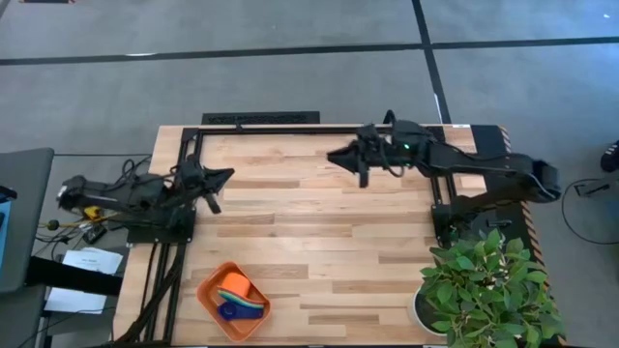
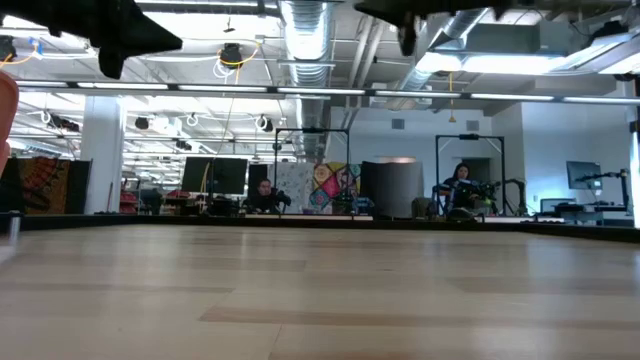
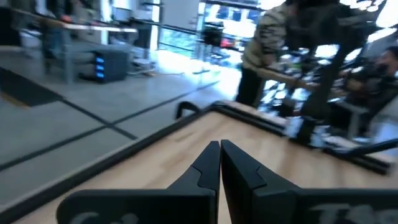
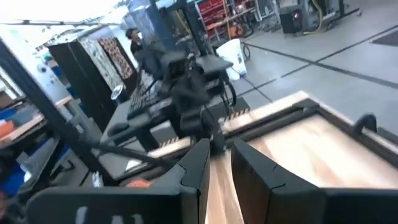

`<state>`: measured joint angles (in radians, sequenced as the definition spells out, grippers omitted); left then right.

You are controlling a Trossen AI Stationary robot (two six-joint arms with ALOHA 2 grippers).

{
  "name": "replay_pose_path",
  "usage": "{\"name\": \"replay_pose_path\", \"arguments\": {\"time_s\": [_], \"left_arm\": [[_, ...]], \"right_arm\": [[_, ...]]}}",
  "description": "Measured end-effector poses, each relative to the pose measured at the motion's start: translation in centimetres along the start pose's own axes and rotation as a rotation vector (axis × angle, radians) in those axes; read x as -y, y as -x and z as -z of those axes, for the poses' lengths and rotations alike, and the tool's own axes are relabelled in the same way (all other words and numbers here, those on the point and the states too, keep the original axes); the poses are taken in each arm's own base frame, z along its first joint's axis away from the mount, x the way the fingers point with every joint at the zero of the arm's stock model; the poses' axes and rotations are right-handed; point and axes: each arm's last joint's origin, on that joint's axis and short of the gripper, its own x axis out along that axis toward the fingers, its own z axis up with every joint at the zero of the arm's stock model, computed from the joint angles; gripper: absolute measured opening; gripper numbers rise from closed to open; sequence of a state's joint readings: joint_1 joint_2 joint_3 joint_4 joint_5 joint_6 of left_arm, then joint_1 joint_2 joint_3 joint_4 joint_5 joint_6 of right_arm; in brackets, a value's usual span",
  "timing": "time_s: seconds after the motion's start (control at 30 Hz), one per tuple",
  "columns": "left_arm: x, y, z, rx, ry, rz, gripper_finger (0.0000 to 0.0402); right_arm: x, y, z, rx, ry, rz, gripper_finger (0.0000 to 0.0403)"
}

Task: Nest measuring cups in basket
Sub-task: Return to Home Position

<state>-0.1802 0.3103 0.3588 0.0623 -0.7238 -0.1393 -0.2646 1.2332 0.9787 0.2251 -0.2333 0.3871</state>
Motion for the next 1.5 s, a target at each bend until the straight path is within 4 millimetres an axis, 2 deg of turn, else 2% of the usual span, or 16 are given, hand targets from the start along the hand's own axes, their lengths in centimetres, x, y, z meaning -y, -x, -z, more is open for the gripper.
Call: {"name": "replay_pose_path", "arguments": {"time_s": [0.13, 0.23, 0.43, 0.6, 0.77, 0.97, 1.1, 1.2, 1.33, 1.5], "left_arm": [[-0.9, -0.7, 0.0, -0.001, -0.113, -0.029, 0.0], [-1.2, -1.1, -0.1, -0.002, -0.2, 0.06, 0.0], [-1.9, -2.8, 0.7, -0.093, -0.202, 0.165, 0.0], [-2.7, -4.1, 1.3, -0.146, -0.214, 0.144, 0.0], [-3.2, -4.4, 1.3, -0.138, -0.212, 0.155, 0.0], [-4.0, -4.4, 3.6, -0.099, -0.096, 0.173, 0.0], [-4.2, -4.2, 5.0, -0.126, -0.04, 0.18, 0.0], [-3.8, -4.1, 5.4, -0.141, -0.007, 0.218, 0.0], [-3.1, -4.0, 5.7, -0.147, 0.016, 0.194, 0.0], [-1.6, -4.5, 6.4, -0.156, -0.009, 0.174, 0.0]], "right_arm": [[0.5, 2.7, 2.0, -0.026, -0.019, 0.021, 0.0091], [0.7, 4.6, 2.7, -0.001, -0.017, 0.042, 0.0091], [0.9, 8.2, 4.0, 0.066, 0.005, 0.092, 0.0089], [1.4, 10.2, 5.9, 0.075, 0.009, 0.101, 0.0055], [1.8, 11.6, 7.6, 0.056, 0.015, 0.07, 0.0009], [2.1, 12.8, 9.0, 0.069, 0.088, 0.056, 0.0025], [2.6, 12.9, 10.8, 0.015, 0.065, 0.066, 0.0017], [2.4, 12.7, 11.8, 0.017, 0.04, 0.002, 0.0006], [1.5, 12.4, 12.9, 0.106, 0.041, -0.11, 0.001], [1.1, 12.4, 13.7, 0.111, 0.035, -0.119, 0.0007]]}}
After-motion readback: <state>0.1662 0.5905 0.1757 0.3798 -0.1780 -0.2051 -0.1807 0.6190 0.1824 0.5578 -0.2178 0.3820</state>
